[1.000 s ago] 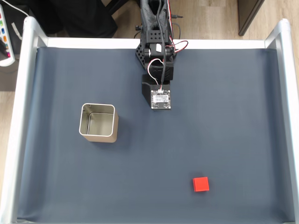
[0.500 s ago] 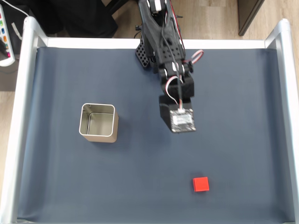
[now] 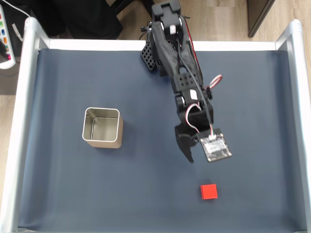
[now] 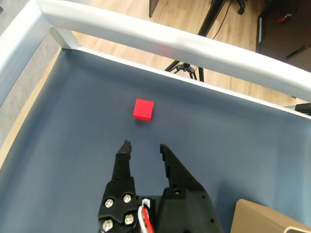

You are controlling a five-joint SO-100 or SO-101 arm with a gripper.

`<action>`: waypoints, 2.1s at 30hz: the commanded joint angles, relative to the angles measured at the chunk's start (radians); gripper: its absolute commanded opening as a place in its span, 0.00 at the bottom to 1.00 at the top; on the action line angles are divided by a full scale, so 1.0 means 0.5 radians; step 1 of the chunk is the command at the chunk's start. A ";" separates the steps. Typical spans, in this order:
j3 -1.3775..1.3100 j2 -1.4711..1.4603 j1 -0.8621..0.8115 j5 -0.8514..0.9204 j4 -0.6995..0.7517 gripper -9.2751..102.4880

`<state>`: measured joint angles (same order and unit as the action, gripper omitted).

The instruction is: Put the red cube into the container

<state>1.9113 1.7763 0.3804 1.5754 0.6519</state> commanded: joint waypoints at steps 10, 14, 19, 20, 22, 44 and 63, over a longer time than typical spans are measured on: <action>-0.699 -0.586 0.003 -0.055 0.067 0.37; -0.877 -0.767 0.003 -0.077 0.086 0.37; -0.976 -0.896 0.018 -0.089 0.089 0.37; -0.988 -0.914 0.018 -0.083 0.089 0.37; -1.003 -0.951 0.018 -0.077 0.089 0.37; -1.086 -1.181 0.015 -0.080 -0.021 0.37; -1.101 -1.279 0.012 -0.074 -0.132 0.37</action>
<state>1.4174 1.1259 0.3912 1.5447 0.5983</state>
